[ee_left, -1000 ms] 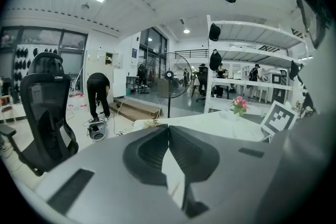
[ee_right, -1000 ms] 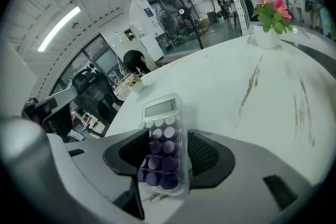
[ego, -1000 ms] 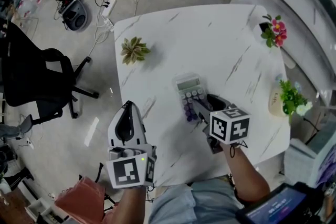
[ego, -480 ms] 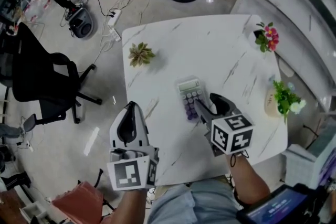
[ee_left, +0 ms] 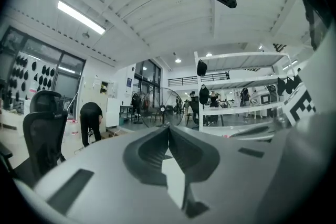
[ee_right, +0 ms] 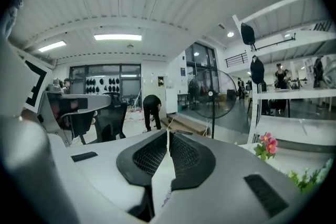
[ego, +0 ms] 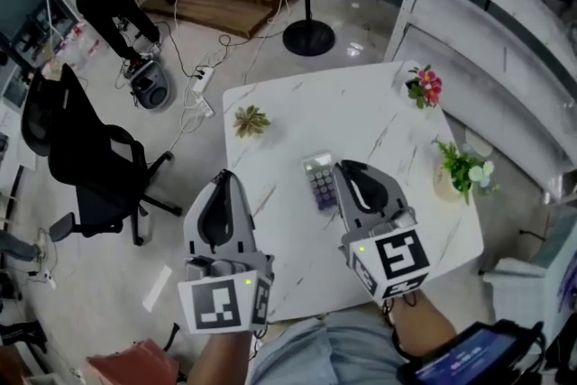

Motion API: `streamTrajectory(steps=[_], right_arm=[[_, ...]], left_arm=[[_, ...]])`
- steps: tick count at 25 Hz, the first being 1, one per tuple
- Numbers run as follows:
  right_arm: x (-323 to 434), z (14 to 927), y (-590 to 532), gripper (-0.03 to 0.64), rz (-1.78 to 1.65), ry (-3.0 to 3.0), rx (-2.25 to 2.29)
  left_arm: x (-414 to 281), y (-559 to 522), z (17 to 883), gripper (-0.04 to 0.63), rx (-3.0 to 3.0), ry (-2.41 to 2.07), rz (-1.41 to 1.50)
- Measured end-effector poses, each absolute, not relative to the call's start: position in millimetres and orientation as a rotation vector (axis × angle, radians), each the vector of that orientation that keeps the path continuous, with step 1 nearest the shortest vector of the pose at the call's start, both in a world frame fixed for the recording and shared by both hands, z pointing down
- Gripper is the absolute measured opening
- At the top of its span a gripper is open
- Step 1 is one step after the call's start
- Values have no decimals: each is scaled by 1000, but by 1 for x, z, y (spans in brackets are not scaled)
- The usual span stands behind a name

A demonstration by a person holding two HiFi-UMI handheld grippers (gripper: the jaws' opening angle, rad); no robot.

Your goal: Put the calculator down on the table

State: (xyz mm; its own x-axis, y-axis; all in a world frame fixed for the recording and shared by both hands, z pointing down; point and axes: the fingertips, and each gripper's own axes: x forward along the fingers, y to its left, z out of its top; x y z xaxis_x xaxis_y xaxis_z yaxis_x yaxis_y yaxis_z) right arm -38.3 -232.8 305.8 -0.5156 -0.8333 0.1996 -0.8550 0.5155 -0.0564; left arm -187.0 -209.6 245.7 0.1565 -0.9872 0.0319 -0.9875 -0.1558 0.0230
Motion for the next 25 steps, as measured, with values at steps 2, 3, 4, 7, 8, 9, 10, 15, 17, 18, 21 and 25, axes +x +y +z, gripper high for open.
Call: streamTrajectory(steps=[2, 3, 4, 7, 8, 9, 10, 15, 17, 18, 21, 25], right_arm=[[-37, 287, -225, 18, 154, -2621, 1495], [-36, 280, -221, 18, 128, -2625, 1507], [-34, 274, -217, 18, 109, -2627, 1519], [-33, 259, -207, 18, 49, -2640, 1547], [-32, 254, -204, 18, 31, -2645, 1555], [-32, 249, -201, 17, 13, -2648, 1564], [-31, 245, -199, 17, -8, -2649, 1575], [-28, 232, -189, 17, -46, -2663, 1603], [-27, 231, -187, 17, -44, -2667, 1601], [-27, 230, -186, 17, -49, -2669, 1601], [-27, 228, -185, 16, -63, -2676, 1602], [-28, 228, -184, 15, -68, -2675, 1594]], left_arm=[[-188, -202, 231, 8, 2383, -2027, -16], [-188, -198, 225, 8, 2394, -2030, -30], [-187, -194, 219, 9, 2405, -2033, -43], [-186, -184, 205, 9, 2435, -2035, -78], [-185, -181, 201, 9, 2445, -2035, -89], [-184, -178, 197, 9, 2454, -2034, -99], [-184, -176, 193, 8, 2462, -2033, -110], [-180, -166, 185, 9, 2487, -2029, -142], [-179, -164, 186, 9, 2489, -2027, -142], [-178, -164, 186, 8, 2491, -2025, -143], [-176, -162, 187, 9, 2498, -2017, -151], [-176, -161, 188, 8, 2499, -2012, -155]])
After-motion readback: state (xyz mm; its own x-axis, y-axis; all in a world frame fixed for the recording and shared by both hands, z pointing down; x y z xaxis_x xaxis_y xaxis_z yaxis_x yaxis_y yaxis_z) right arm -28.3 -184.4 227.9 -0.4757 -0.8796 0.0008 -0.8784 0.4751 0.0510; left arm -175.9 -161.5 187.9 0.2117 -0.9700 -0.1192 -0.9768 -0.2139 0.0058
